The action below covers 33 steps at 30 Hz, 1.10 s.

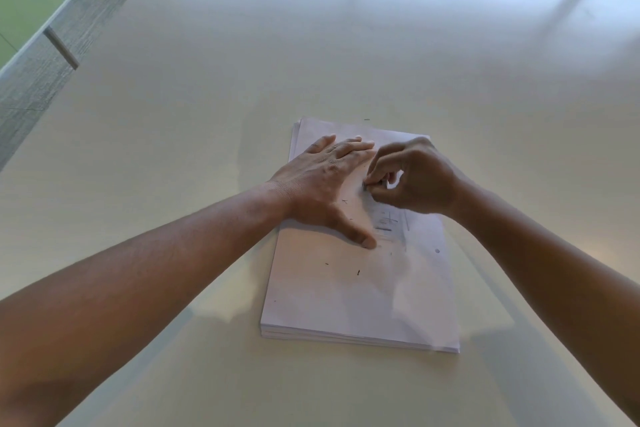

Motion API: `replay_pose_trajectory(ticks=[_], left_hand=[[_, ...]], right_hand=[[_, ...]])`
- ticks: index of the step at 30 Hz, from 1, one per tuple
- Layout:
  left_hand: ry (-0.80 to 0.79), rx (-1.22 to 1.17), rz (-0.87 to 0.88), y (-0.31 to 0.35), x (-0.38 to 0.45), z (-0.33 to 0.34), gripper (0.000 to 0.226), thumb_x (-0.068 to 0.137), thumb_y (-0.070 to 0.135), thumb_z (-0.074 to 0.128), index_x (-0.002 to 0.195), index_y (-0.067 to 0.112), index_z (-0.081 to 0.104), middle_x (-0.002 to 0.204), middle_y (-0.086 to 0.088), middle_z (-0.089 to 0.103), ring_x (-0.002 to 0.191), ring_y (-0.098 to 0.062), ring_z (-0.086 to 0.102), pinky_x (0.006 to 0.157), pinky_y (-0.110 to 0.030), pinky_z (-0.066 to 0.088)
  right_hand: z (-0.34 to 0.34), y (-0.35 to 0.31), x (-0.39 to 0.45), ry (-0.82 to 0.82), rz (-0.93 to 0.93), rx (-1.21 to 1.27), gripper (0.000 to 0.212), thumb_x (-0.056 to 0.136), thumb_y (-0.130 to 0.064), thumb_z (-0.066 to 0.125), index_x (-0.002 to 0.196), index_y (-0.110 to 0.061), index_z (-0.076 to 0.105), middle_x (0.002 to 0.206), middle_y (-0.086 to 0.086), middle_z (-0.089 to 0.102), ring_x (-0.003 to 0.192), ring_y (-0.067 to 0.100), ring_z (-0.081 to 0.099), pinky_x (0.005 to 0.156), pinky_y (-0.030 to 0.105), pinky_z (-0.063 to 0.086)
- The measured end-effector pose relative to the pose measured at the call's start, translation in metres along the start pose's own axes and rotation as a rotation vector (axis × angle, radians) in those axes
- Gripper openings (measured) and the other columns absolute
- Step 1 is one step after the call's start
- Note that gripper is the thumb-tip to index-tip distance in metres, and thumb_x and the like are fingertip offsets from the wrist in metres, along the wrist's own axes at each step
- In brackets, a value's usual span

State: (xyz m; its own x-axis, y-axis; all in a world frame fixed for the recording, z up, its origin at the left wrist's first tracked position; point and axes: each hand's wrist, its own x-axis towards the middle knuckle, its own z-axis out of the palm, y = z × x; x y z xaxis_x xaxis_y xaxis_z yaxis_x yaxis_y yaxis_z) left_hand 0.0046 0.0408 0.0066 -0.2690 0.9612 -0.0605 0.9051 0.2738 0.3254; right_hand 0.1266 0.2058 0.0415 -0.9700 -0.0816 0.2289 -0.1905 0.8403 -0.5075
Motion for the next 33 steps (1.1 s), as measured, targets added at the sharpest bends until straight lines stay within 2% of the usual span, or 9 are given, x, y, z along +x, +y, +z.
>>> replay_pose_trajectory(ticks=[3, 7, 11, 14, 19, 22, 27, 30, 33], left_hand=[[-0.004, -0.009, -0.001, -0.001, 0.000, 0.000, 0.154, 0.040, 0.110, 0.049, 0.164, 0.025, 0.012, 0.171, 0.011, 0.011, 0.157, -0.002, -0.005, 0.129, -0.038, -0.004], [-0.002, 0.006, -0.003, -0.001, 0.002, 0.002, 0.155, 0.040, 0.110, 0.046, 0.164, 0.022, 0.015, 0.171, 0.011, 0.011, 0.156, -0.001, -0.005, 0.129, -0.038, -0.005], [0.004, 0.008, -0.008, 0.000, 0.000, 0.001, 0.152, 0.042, 0.107, 0.051, 0.164, 0.021, 0.018, 0.171, 0.012, 0.011, 0.156, 0.000, -0.004, 0.129, -0.037, -0.005], [-0.009, 0.012, -0.005, 0.000, 0.001, 0.001, 0.154, 0.042, 0.108, 0.050, 0.164, 0.021, 0.015, 0.172, 0.010, 0.010, 0.156, -0.002, -0.004, 0.129, -0.038, -0.005], [-0.017, 0.006, 0.001, 0.000, 0.000, 0.000, 0.154, 0.042, 0.110, 0.047, 0.165, 0.025, 0.009, 0.172, 0.010, 0.008, 0.157, -0.003, -0.007, 0.129, -0.039, -0.005], [-0.018, 0.012, 0.001, 0.000, 0.001, -0.001, 0.155, 0.042, 0.109, 0.047, 0.165, 0.023, 0.009, 0.172, 0.010, 0.008, 0.157, -0.002, -0.006, 0.129, -0.039, -0.004], [-0.018, 0.014, -0.014, 0.002, 0.000, 0.000, 0.155, 0.042, 0.106, 0.051, 0.165, 0.020, 0.011, 0.172, 0.011, 0.009, 0.156, -0.001, -0.006, 0.129, -0.038, -0.005], [-0.030, 0.010, -0.009, 0.001, 0.000, 0.000, 0.155, 0.043, 0.106, 0.051, 0.165, 0.020, 0.009, 0.172, 0.010, 0.007, 0.156, -0.001, -0.007, 0.129, -0.038, -0.006], [-0.035, 0.001, -0.008, 0.000, -0.001, -0.001, 0.155, 0.043, 0.107, 0.050, 0.165, 0.022, 0.008, 0.172, 0.010, 0.006, 0.156, -0.001, -0.008, 0.129, -0.039, -0.006]], right_hand=[[-0.002, 0.004, 0.007, 0.041, 0.026, -0.008, 0.005, 0.070, -0.007, 0.078, 0.071, -0.012, 0.078, 0.073, -0.001, 0.069, 0.059, 0.011, 0.061, 0.062, 0.032, 0.055], [-0.001, -0.005, -0.008, -0.093, -0.035, 0.044, 0.008, 0.070, -0.005, 0.080, 0.074, -0.011, 0.079, 0.073, -0.002, 0.071, 0.061, -0.002, 0.059, 0.062, 0.019, 0.052], [-0.001, -0.010, -0.020, -0.201, -0.072, 0.086, 0.009, 0.069, -0.003, 0.080, 0.072, -0.010, 0.077, 0.072, -0.002, 0.070, 0.059, -0.002, 0.057, 0.061, 0.015, 0.047], [-0.002, -0.005, -0.011, -0.145, -0.056, 0.058, 0.010, 0.069, -0.002, 0.079, 0.072, -0.011, 0.077, 0.072, -0.003, 0.070, 0.060, -0.002, 0.056, 0.060, 0.019, 0.050], [-0.003, 0.006, 0.007, 0.028, 0.006, -0.032, 0.006, 0.070, -0.005, 0.079, 0.069, -0.009, 0.076, 0.072, 0.000, 0.068, 0.058, 0.012, 0.061, 0.061, 0.034, 0.055], [-0.001, 0.002, 0.002, 0.002, -0.013, -0.011, 0.007, 0.069, -0.004, 0.079, 0.069, -0.010, 0.076, 0.071, 0.000, 0.068, 0.058, 0.009, 0.060, 0.060, 0.032, 0.054], [-0.003, -0.008, -0.018, -0.197, -0.068, 0.065, 0.012, 0.068, -0.001, 0.080, 0.070, -0.013, 0.076, 0.070, -0.003, 0.069, 0.058, -0.002, 0.056, 0.060, 0.016, 0.048], [-0.002, -0.007, -0.016, -0.167, -0.053, 0.053, 0.010, 0.068, -0.003, 0.078, 0.070, -0.012, 0.077, 0.070, -0.003, 0.069, 0.057, 0.002, 0.056, 0.059, 0.020, 0.050], [-0.003, 0.001, -0.001, -0.039, -0.026, -0.010, 0.007, 0.069, -0.003, 0.079, 0.070, -0.010, 0.077, 0.071, 0.000, 0.069, 0.057, 0.009, 0.059, 0.059, 0.031, 0.055]])
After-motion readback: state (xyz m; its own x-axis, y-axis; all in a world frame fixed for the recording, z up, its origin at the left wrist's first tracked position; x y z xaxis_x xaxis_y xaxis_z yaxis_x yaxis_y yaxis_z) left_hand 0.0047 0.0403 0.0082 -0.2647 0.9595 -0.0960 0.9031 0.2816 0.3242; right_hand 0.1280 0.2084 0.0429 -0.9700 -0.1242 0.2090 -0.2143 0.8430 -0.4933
